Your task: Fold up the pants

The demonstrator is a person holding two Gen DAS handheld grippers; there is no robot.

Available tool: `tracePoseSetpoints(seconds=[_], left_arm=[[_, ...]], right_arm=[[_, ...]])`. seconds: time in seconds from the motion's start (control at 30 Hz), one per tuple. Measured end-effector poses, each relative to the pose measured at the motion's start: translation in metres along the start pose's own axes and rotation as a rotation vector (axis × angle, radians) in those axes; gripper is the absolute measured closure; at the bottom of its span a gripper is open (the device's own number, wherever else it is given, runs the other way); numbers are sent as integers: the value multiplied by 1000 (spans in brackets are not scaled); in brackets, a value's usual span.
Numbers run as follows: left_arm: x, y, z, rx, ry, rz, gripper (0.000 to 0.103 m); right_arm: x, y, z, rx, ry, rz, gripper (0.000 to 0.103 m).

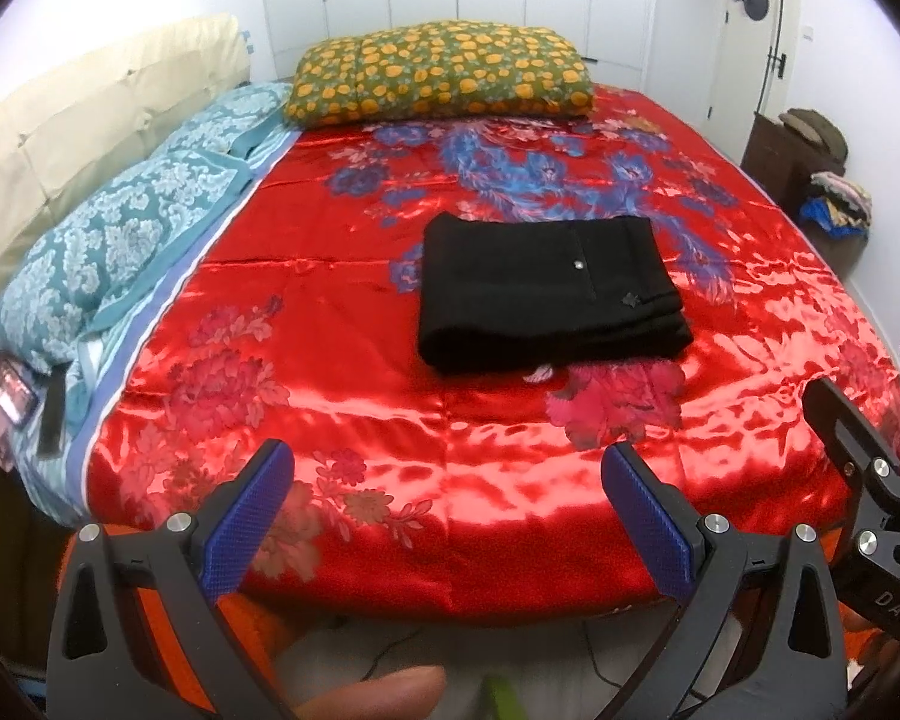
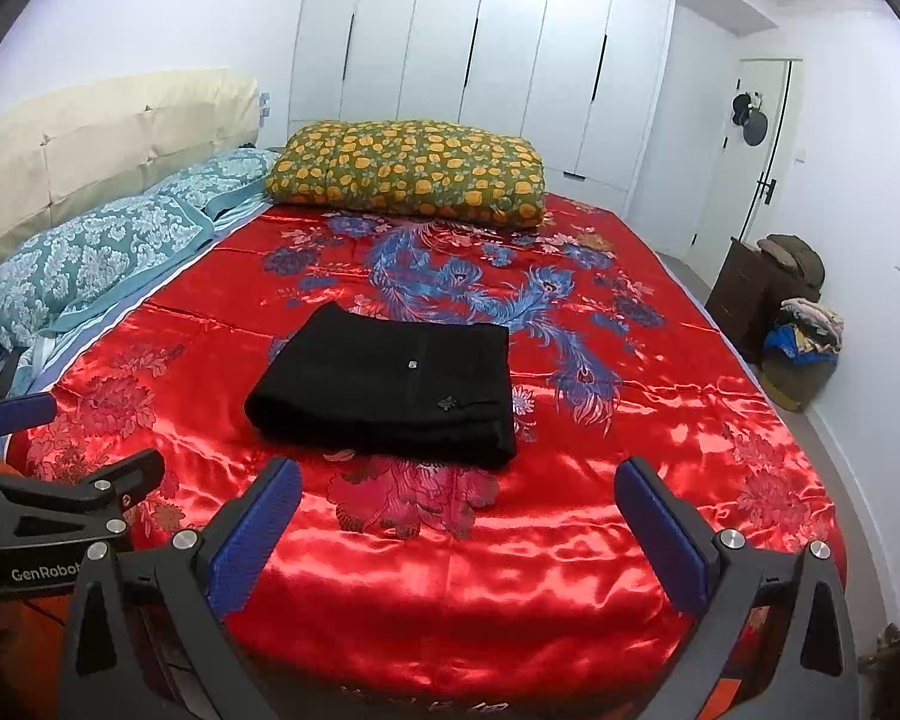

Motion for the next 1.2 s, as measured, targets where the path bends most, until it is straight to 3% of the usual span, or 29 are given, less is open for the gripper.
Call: tracePoseSetpoints(seconds=[1.2], left_arm=[[-1, 1, 4, -7, 2, -9, 1]], right_arm=[[1, -1, 1, 5, 8, 6, 0]])
Point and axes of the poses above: each gripper's, at about its wrist camera, not at the fingertips, and y roughly against the way its jaws point, z to its left, x to its underside, the point moved 4 cm from there along -y, roughly the way its jaws point, and after that the axes turned 8 degrees about -z, right-handed, at the moved point
